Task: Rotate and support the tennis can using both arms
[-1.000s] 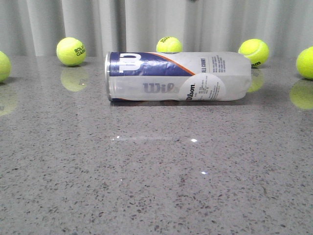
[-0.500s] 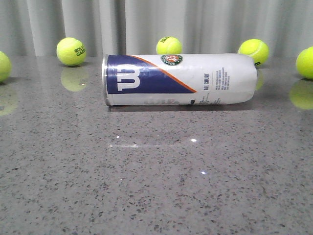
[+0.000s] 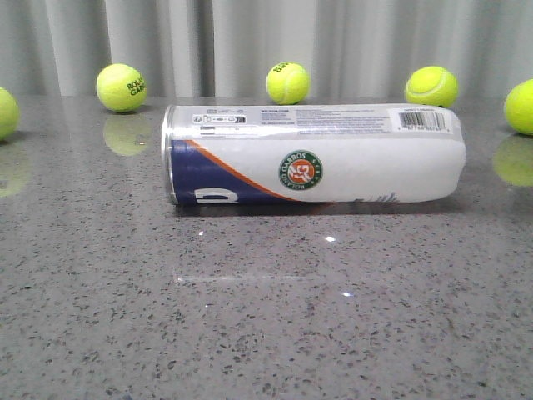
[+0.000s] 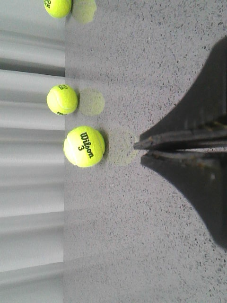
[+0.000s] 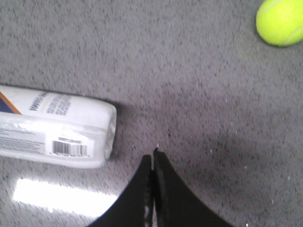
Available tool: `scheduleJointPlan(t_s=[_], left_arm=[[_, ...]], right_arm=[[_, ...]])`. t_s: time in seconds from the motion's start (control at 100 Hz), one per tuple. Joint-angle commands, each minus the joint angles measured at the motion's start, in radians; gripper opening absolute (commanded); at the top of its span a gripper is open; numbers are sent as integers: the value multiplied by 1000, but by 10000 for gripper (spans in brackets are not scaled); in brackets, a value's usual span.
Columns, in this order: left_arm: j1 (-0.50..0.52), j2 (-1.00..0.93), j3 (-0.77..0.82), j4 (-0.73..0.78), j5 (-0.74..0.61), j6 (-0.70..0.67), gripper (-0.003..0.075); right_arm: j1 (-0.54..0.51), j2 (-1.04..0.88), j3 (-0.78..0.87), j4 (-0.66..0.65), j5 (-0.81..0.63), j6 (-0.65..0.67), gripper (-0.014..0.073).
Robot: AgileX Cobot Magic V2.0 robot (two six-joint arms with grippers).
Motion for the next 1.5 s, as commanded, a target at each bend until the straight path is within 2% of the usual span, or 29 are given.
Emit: scheduleJointPlan(t_s=[0.0, 0.2, 0.55, 0.81, 0.98, 1.25, 1.49], left_arm=[[1, -34, 44, -5, -86, -9, -18], [1, -34, 44, -5, -86, -9, -19], [1, -34, 44, -5, -86, -9, -18], [1, -34, 34, -5, -89, -9, -19], [1, -34, -48, -6, -60, -9, -19], [1, 74, -323, -6, 325, -9, -19], [1, 339, -529, -6, 586, -9, -18]], right_arm=[[-6, -106, 76, -23, -96, 8, -67], [-6, -299, 292, 22, -196, 32, -64], [-5, -596, 551, 50, -285, 56, -64], [-5, -855, 692, 49, -316, 56, -64], [-5, -978, 724, 49, -302, 54, -68], [-5, -1002, 724, 49, -280, 54, -68], [-5, -1002, 724, 49, -280, 54, -68]])
